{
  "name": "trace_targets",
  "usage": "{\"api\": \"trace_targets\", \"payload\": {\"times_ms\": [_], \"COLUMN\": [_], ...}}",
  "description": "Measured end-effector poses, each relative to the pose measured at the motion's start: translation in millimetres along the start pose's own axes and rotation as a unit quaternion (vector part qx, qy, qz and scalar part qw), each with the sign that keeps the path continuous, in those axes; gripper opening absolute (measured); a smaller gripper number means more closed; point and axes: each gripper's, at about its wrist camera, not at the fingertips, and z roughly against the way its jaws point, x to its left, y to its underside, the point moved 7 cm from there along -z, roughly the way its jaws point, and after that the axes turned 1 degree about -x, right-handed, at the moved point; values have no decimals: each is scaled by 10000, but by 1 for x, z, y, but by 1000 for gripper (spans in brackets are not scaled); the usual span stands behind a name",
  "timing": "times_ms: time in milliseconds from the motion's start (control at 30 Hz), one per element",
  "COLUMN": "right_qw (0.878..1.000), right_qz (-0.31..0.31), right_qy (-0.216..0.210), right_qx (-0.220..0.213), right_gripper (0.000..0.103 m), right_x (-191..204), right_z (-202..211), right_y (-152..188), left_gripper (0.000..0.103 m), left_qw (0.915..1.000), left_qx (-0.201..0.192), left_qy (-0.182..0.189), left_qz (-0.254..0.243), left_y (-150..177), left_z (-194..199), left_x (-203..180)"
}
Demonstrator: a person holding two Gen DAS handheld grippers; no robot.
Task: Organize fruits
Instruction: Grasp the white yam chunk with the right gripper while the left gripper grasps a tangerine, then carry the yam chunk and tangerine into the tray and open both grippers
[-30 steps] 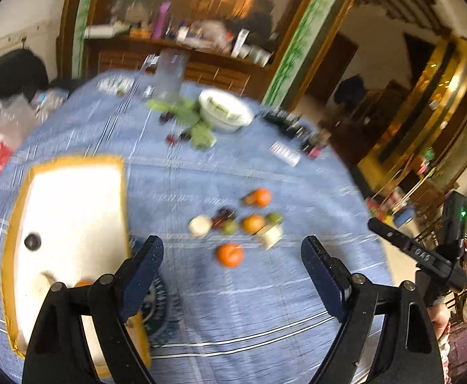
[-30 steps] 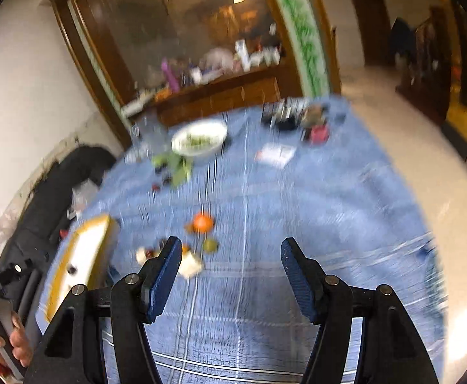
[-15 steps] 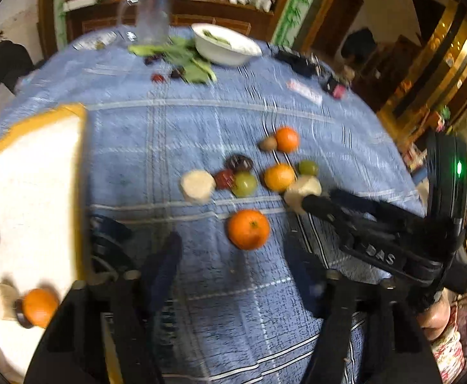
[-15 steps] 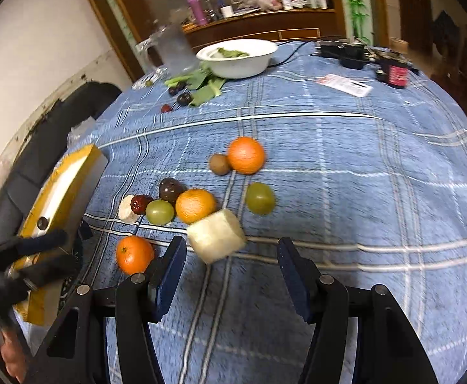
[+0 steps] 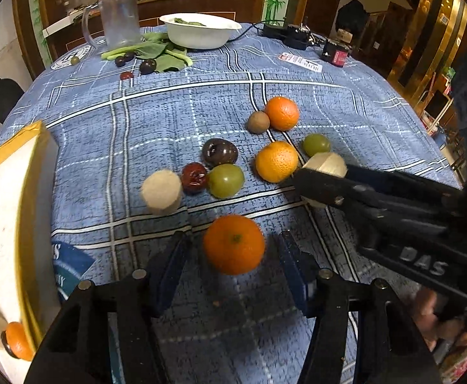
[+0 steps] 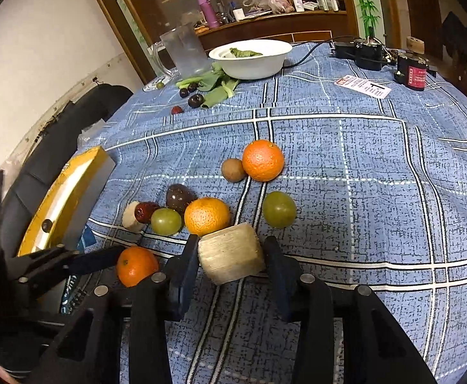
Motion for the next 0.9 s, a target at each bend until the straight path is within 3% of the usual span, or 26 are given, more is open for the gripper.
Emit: {"api": "trace_targets", "payload": {"times_ms": [67, 167, 500, 700, 800, 900], "right_qw": [10000, 9999, 9986, 9972, 9959, 9949], "right_qz": [-10, -33, -293, -402, -492, -786], "right_qy": [-51, -84, -130, 129, 400, 234], "right_qx": [-51, -128, -420, -615, -649, -582], "right_gripper": [43, 44, 44, 43, 43, 43], "right_x": [1, 1, -8, -17, -25, -23], "right_z": [2, 6, 21, 25, 28, 40], "right_y": [-2, -5, -16, -16, -14, -5], "left_gripper": [57, 33, 34, 34, 34, 34], "left_qw": [9999, 9986, 9959, 9887, 9875, 9853], "left_qx": [-69, -300, -745, -626, -791, -1081], "left_qy": [-91, -361, 20, 353, 273, 166], "left_qz": [-86, -237, 516, 1314, 1338, 1314], "left_y": [-1, -1, 0, 2, 5, 12], "left_z": [-2, -1, 42, 56, 73, 98], "left_x": [-2, -4, 9, 33, 44, 62]}}
